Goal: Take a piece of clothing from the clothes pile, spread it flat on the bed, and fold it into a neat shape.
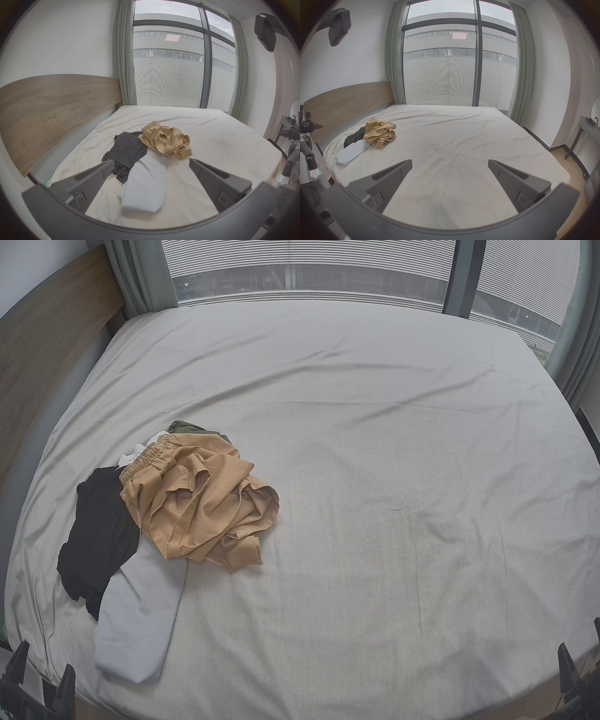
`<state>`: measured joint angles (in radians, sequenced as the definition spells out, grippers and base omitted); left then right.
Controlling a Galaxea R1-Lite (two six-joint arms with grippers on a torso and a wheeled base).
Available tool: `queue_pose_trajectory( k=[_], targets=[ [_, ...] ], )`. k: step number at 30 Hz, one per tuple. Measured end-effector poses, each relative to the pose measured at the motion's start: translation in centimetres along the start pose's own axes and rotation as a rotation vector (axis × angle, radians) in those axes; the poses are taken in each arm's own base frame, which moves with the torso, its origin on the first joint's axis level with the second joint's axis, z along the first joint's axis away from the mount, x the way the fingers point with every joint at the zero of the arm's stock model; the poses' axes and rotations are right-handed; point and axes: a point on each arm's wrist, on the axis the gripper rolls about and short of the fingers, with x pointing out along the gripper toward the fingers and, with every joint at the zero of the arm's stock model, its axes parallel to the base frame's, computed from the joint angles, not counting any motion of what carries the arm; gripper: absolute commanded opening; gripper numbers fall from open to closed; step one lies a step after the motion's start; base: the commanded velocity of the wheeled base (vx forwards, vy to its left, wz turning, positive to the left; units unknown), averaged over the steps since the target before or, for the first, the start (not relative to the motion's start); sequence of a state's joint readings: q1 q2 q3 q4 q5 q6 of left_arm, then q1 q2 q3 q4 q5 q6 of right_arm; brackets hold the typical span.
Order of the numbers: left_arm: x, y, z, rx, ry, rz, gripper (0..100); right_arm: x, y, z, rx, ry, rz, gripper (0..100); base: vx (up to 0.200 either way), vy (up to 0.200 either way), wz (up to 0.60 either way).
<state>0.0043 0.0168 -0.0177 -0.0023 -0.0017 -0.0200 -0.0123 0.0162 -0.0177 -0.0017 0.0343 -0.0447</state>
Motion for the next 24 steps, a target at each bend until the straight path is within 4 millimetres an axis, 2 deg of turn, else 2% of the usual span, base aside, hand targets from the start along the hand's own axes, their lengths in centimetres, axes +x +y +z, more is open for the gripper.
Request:
queue_pose_trajectory(
  k=[15, 20, 24],
  targets=[
    [0.0, 0.0, 0.0, -0.001, 0.0, 0.0, 100, 0.0, 0.0, 0.5, -0.009, -0.045, 0.009, 100, 0.0, 0.0, 0.0],
    [0.0, 0.0, 0.0, 0.0, 0.0, 0.0, 100, -0.5, -0.1, 3.5, -0.014, -0.137, 0.006, 100, 0.0, 0.0, 0.0],
    [0.0, 0.0, 0.0, -0.002, 0.0, 0.0, 100, -1.2, -0.4, 8.5, -0.016, -0.215, 0.032, 100, 0.0, 0.0, 0.0]
  ],
)
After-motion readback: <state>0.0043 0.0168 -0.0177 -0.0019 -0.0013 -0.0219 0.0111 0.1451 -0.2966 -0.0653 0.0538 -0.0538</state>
